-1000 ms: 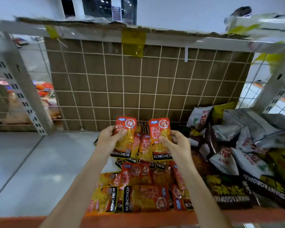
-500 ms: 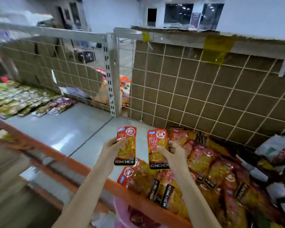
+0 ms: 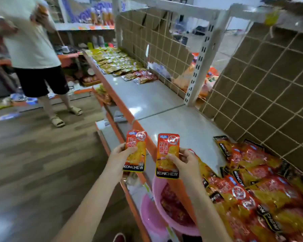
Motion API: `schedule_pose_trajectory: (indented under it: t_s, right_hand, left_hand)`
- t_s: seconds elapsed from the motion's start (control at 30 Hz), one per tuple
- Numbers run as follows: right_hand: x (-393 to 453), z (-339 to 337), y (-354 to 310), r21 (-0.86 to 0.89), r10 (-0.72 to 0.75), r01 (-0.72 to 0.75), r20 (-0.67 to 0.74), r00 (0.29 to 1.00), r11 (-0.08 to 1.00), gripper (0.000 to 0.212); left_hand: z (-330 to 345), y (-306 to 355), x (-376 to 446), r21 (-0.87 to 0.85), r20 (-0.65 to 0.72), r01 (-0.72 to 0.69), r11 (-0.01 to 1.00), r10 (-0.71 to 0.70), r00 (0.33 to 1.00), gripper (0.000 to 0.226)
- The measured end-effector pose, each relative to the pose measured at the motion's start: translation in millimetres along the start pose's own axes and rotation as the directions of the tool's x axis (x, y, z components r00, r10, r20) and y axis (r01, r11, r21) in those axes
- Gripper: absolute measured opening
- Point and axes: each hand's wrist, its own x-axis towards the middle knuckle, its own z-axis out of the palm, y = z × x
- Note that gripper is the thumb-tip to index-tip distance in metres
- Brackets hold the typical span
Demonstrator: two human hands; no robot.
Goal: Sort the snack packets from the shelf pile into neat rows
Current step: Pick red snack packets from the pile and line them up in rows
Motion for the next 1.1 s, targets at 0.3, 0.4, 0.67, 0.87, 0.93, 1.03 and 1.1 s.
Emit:
schedule_pose_trajectory:
  t_s: [0.3,0.4,0.67,0.87,0.93,1.03,1.1]
  right_hand:
    - [15,101,11,-0.041,0.015,-0.006,0.226,0.974,0.999,0.020]
    - [26,137,10,-0.062,0.000,0.016,0.252,0.968,0.998,0.018]
    - [63,240,14,-0.056,0.000,0.015,0.257,0.967,0.998,0.024]
    - [86,305,20,-0.088,0.023,0.000,0.257,0.966,0.996,0.027]
    - [96,319,20,-0.107,0.027,0.000,0.253,0.967,0.994,0.026]
    - [116,335,18,-0.110,0.054,-0.028,0.233,0.971,0.993,0.027]
    - [134,342,18,-0.085,0.077,-0.060,0.211,0.974,0.995,0.028]
  left_hand:
    - [-99,23,3,-0.045,-0.221,-0.088,0.995,0.076,0.972,0.009]
    - [-124,42,17,-0.039,-0.244,-0.105,0.994,0.093,0.965,0.009]
    - [-212,97,66,0.007,-0.304,-0.124,0.992,0.120,0.945,0.013]
    - [-269,120,103,-0.013,-0.348,-0.124,0.992,0.112,0.931,0.010]
    - [-279,122,117,-0.018,-0.355,-0.117,0.993,0.103,0.929,0.011]
    - [-287,126,145,-0.017,-0.357,-0.100,0.995,0.087,0.930,0.017]
    - [-288,130,168,-0.018,-0.349,-0.082,0.996,0.070,0.935,0.020]
